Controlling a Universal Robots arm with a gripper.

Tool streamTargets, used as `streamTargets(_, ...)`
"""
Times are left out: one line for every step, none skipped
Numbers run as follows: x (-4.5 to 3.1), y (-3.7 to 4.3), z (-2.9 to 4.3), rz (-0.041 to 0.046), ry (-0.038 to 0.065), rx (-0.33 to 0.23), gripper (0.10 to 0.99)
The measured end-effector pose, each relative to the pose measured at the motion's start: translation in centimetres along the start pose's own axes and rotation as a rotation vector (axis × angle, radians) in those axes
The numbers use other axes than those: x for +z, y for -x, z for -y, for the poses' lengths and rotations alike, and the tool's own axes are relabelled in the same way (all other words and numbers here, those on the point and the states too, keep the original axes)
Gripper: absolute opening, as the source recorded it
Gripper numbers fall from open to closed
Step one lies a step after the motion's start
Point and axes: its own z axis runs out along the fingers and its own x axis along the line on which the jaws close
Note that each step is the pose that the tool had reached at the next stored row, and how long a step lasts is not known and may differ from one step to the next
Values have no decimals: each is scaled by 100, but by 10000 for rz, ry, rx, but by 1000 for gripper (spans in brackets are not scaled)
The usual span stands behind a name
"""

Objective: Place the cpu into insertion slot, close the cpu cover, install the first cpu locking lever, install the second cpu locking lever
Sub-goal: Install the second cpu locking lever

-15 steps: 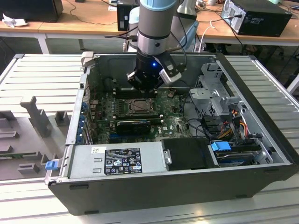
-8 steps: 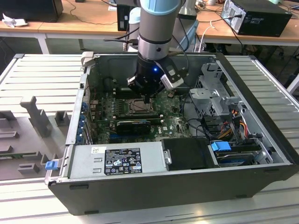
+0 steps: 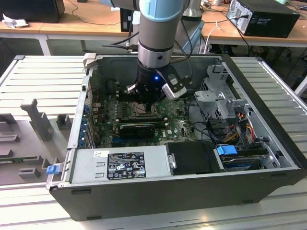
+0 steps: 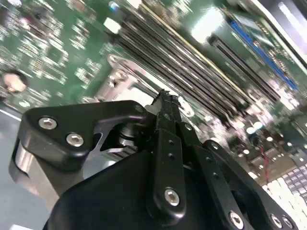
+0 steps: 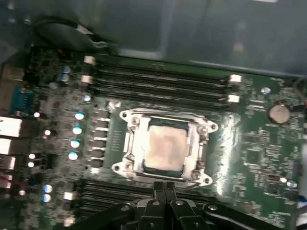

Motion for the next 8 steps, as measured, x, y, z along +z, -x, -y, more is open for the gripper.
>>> streamTargets(6, -76, -7, 2, 9, -1, 106)
streamTargets(13, -119, -11, 2, 13, 0, 106)
streamTargets(25, -135, -11, 5, 16, 1, 106)
streamTargets(38, -140, -1, 3, 31, -3, 106)
streamTargets(42, -142, 17, 9, 75, -4, 106)
streamTargets(42, -145, 35, 18, 142, -3, 106)
streamTargets(41, -147, 50, 29, 227, -5, 106)
streamTargets(40, -149, 58, 38, 299, -7, 106)
